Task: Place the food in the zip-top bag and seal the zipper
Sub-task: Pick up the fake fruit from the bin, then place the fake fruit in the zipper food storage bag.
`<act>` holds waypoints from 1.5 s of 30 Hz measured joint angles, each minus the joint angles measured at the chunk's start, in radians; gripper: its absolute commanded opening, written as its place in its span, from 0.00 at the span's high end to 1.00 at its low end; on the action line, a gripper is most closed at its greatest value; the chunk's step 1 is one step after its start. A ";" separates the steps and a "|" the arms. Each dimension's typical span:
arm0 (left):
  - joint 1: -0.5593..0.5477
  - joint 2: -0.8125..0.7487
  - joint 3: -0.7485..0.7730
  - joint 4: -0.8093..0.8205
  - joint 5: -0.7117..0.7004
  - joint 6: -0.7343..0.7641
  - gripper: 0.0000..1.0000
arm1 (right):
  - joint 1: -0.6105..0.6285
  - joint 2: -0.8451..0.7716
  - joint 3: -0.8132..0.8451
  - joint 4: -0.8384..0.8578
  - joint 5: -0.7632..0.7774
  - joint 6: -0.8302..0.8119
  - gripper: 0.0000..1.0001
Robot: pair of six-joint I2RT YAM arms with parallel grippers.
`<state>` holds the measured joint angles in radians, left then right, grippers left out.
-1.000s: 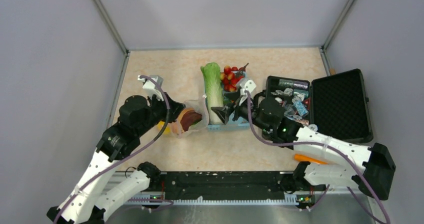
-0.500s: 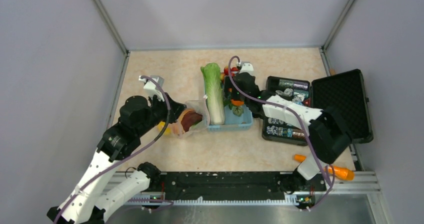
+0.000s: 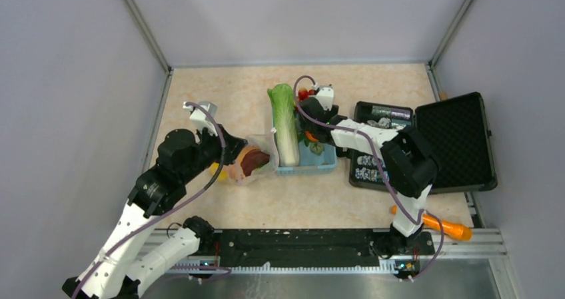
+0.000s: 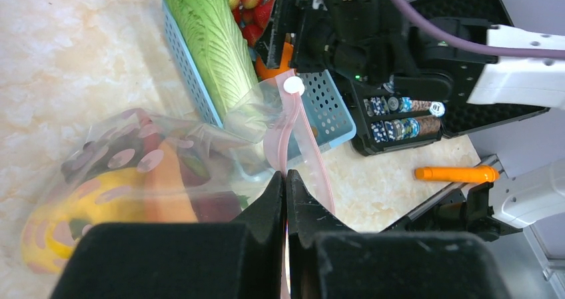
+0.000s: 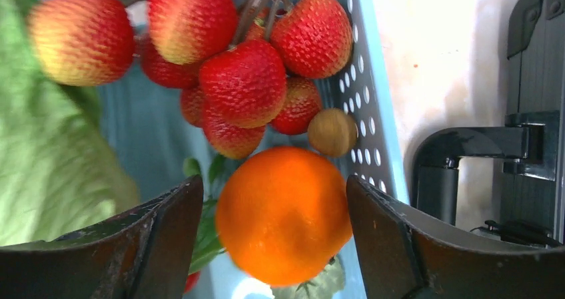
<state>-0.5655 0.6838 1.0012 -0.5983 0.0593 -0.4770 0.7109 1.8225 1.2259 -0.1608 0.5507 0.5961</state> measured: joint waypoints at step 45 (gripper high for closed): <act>0.000 0.006 -0.005 0.014 0.003 0.000 1.00 | 0.061 -0.499 -0.341 0.294 -0.188 -0.065 0.57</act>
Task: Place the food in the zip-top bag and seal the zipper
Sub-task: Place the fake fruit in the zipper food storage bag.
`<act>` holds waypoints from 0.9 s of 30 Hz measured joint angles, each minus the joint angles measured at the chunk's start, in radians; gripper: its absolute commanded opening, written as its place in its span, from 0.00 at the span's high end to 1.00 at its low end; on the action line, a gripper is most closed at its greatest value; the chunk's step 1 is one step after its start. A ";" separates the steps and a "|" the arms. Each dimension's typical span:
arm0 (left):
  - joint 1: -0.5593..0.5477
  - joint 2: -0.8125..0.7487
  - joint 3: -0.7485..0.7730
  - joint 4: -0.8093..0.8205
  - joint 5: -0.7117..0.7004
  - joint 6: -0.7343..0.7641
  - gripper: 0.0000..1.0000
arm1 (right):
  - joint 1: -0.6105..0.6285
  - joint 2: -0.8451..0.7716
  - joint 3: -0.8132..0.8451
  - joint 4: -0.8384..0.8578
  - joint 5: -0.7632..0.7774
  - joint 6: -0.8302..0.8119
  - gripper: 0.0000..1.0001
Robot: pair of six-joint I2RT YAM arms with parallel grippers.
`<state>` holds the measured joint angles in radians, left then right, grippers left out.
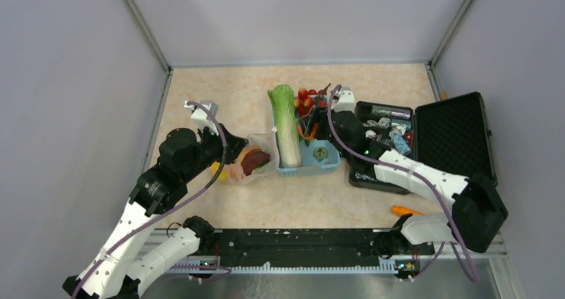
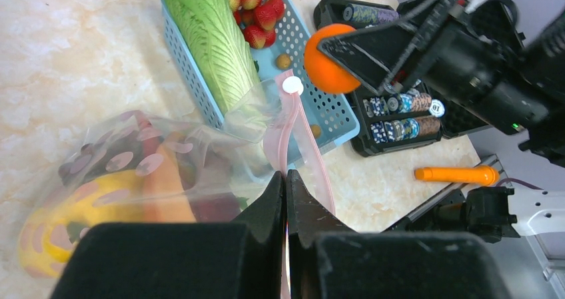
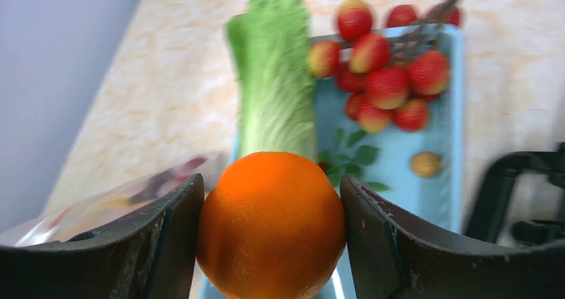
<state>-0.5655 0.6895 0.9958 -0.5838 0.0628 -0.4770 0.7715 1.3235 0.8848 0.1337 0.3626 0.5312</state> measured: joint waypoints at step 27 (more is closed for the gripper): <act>0.000 0.002 -0.002 0.002 0.016 0.000 1.00 | 0.366 0.147 0.095 0.233 -0.186 -0.366 0.27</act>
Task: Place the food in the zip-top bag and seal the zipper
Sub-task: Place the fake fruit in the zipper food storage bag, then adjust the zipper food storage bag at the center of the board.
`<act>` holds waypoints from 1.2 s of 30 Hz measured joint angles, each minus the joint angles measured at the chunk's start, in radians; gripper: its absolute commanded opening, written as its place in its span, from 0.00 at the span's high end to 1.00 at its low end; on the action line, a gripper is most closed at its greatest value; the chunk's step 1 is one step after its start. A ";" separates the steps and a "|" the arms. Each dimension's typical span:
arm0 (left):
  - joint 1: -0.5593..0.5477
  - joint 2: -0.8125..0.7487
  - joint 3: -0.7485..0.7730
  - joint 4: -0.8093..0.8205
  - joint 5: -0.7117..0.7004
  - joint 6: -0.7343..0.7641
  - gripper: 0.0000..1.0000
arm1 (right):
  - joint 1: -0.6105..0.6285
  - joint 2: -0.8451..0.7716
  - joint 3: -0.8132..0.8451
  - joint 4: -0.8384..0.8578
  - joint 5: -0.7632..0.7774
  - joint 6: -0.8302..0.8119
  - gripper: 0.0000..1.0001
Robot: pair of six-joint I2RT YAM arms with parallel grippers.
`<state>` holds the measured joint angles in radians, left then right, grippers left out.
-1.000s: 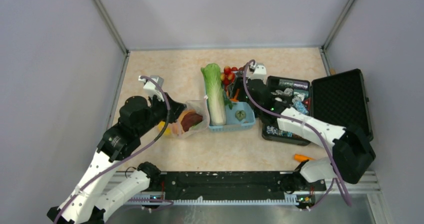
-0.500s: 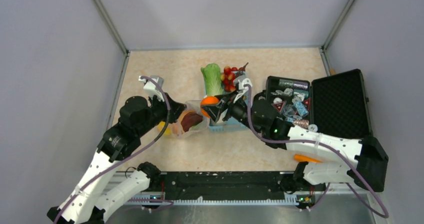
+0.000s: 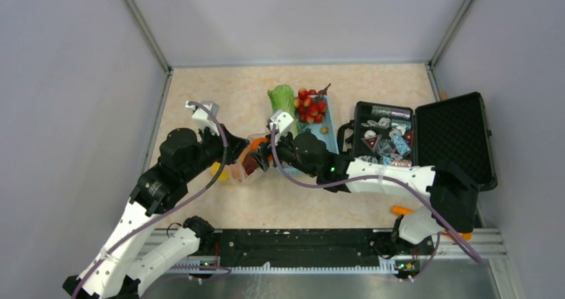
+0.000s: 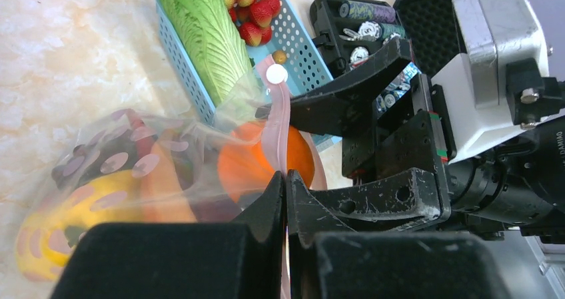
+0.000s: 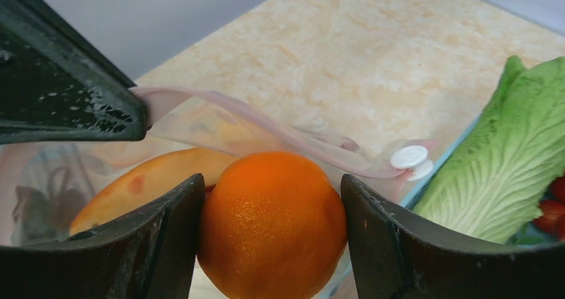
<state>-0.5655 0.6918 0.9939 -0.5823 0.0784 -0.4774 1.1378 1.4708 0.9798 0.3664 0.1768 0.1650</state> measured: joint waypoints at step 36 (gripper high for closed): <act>0.000 -0.006 0.000 -0.001 -0.011 0.001 1.00 | -0.001 -0.145 -0.081 -0.197 0.174 0.277 0.61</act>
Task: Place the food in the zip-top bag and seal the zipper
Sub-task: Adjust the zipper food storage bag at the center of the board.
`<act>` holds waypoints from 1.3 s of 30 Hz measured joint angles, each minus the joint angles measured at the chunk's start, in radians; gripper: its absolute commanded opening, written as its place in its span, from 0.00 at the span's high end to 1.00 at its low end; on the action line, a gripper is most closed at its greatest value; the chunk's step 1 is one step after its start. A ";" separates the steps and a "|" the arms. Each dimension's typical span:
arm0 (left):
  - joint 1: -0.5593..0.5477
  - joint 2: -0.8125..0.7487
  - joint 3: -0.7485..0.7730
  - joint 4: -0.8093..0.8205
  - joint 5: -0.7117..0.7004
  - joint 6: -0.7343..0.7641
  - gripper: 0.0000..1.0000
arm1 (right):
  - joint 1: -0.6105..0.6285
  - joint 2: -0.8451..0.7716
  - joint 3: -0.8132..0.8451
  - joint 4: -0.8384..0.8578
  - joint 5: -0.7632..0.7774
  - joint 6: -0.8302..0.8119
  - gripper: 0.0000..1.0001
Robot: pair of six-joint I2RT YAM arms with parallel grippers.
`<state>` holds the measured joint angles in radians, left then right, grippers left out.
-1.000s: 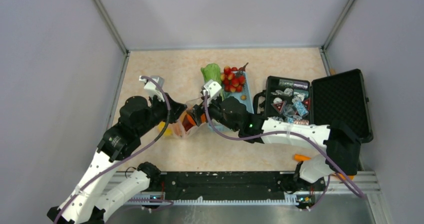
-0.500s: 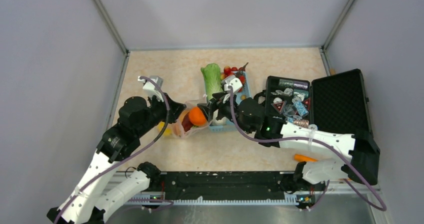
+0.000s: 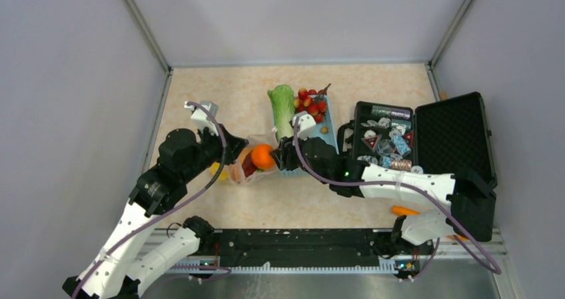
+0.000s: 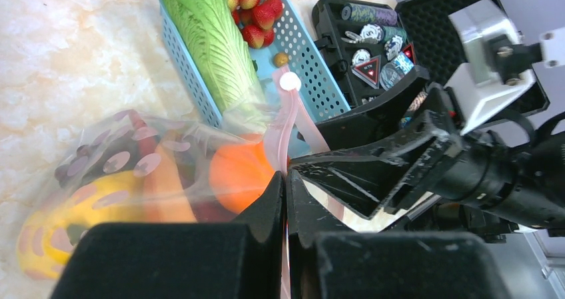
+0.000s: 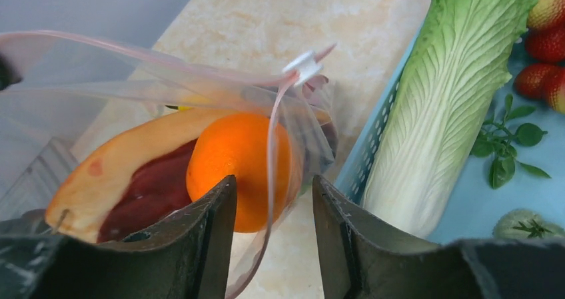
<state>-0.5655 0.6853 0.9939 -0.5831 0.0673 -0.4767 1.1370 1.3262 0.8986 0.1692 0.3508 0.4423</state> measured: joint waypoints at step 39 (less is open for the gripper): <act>0.000 -0.077 0.199 -0.116 0.127 0.080 0.01 | -0.137 0.121 0.526 -0.282 -0.554 -0.303 1.00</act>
<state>-0.5655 0.6086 1.1931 -0.6991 0.1947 -0.3962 1.0000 1.4471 1.4246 -0.1123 -0.2028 0.1398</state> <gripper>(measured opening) 0.985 0.003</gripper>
